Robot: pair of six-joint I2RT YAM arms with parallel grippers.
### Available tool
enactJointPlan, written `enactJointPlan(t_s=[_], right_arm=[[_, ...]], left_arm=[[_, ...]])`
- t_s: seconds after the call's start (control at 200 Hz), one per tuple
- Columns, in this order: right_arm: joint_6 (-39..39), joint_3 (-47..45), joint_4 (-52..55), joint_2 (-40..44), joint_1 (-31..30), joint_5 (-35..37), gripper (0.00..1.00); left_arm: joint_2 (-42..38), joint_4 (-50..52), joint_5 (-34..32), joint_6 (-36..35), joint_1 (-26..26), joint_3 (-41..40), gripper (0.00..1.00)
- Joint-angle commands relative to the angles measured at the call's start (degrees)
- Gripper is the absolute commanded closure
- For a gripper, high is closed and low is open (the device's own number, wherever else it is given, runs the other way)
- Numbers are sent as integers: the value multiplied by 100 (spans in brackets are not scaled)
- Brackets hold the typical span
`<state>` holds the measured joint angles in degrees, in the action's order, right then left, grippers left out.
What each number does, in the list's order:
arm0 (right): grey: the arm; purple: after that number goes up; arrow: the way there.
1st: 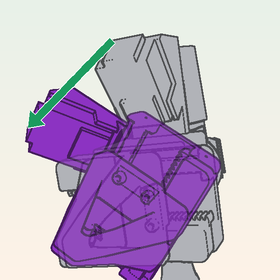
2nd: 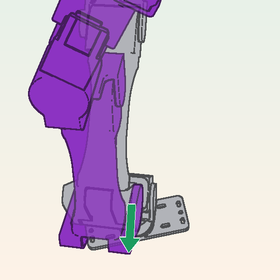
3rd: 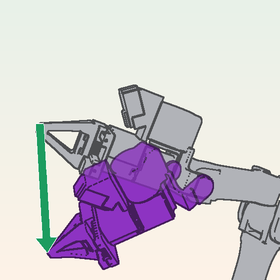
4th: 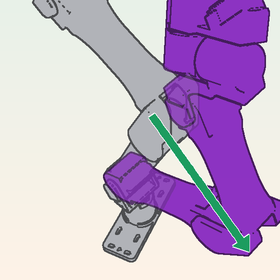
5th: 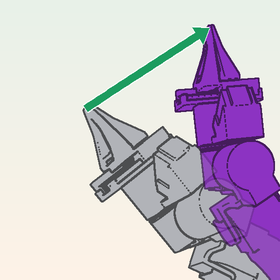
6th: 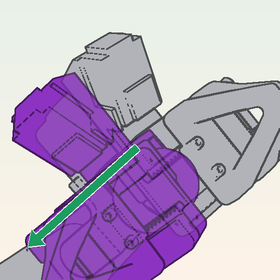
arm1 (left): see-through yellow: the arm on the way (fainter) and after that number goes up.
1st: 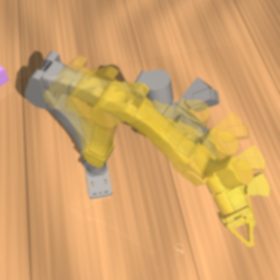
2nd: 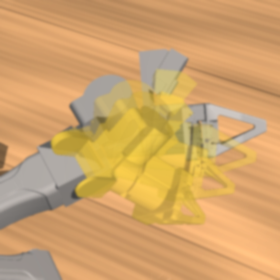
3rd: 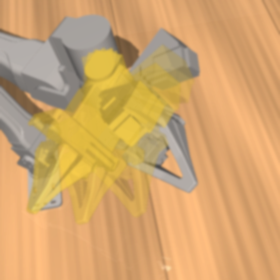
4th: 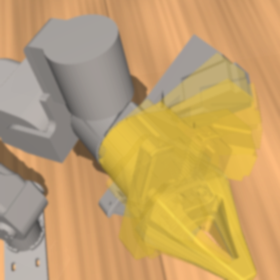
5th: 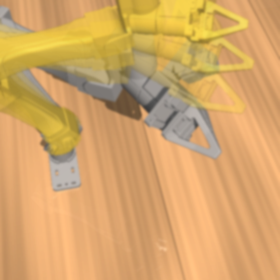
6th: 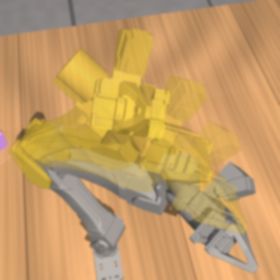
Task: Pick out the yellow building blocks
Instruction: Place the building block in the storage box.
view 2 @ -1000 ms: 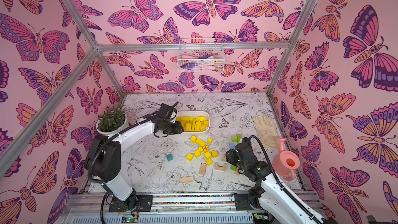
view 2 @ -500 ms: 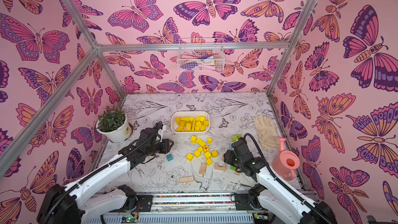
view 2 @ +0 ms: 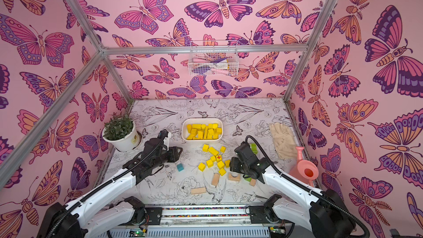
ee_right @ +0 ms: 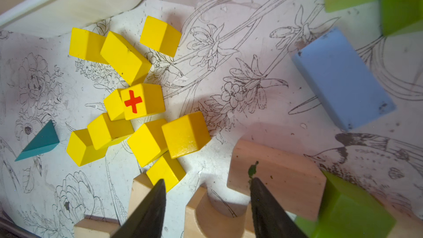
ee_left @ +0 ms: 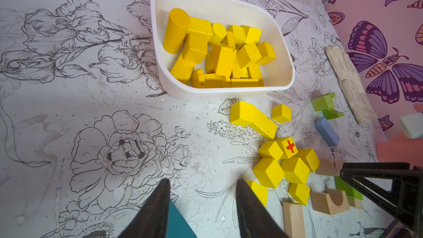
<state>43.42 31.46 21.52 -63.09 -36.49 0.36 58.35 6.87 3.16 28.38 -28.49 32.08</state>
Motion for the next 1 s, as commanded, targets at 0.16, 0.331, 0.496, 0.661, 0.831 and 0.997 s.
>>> enactJointPlan(t_s=[0.16,0.331,0.496,0.661,0.831,0.997], right_arm=[[-278,570,43,-716,-268,17,40],[-325,733,-7,-1041,-379,-35,40],[-316,844,92,-1204,-417,30,42],[-303,915,157,-1323,-420,61,45],[-282,1009,229,-1500,-420,77,50],[-259,1112,279,-1679,-419,90,52]], left_arm=[[-16,-178,130,83,158,-69,49],[1,-253,211,100,212,-145,49],[1,-267,220,114,221,-158,49],[19,-266,229,117,230,-158,49],[62,-266,247,128,239,-138,50],[124,-271,273,132,247,-114,50]])
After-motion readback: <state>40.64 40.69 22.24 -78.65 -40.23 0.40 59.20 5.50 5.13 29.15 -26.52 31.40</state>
